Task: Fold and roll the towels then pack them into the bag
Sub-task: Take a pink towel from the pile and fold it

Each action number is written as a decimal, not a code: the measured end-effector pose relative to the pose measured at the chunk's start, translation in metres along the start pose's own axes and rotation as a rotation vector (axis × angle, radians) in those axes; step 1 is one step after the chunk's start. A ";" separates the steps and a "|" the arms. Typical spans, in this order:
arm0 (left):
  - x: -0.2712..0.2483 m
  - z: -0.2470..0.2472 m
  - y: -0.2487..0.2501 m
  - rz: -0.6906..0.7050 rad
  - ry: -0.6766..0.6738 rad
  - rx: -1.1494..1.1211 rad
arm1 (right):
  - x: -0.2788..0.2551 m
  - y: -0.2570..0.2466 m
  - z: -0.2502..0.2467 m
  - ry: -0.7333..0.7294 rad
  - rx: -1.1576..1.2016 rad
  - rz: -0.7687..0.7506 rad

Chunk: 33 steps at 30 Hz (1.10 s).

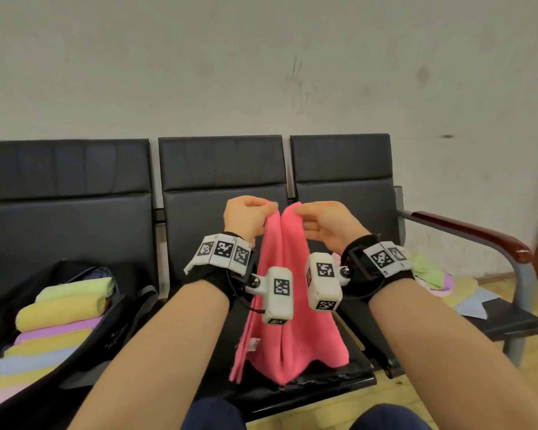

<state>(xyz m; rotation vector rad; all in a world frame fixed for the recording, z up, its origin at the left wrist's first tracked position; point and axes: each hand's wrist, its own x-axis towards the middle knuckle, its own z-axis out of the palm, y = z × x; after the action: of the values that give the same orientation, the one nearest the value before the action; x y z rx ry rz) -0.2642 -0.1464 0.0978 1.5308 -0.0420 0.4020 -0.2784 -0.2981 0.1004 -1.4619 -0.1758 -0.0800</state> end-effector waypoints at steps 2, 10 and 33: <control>0.000 0.002 -0.002 -0.009 -0.038 -0.012 | -0.002 0.000 0.003 -0.015 -0.014 -0.027; -0.003 0.007 -0.003 -0.019 -0.144 0.000 | -0.005 0.003 0.001 -0.026 -0.053 -0.033; -0.003 0.016 -0.017 0.075 -0.215 -0.076 | -0.010 0.006 -0.014 -0.341 0.098 0.020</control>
<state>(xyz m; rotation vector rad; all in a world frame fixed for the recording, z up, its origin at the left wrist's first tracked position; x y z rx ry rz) -0.2585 -0.1625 0.0818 1.4953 -0.2804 0.2901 -0.2865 -0.3119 0.0916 -1.3713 -0.4358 0.1934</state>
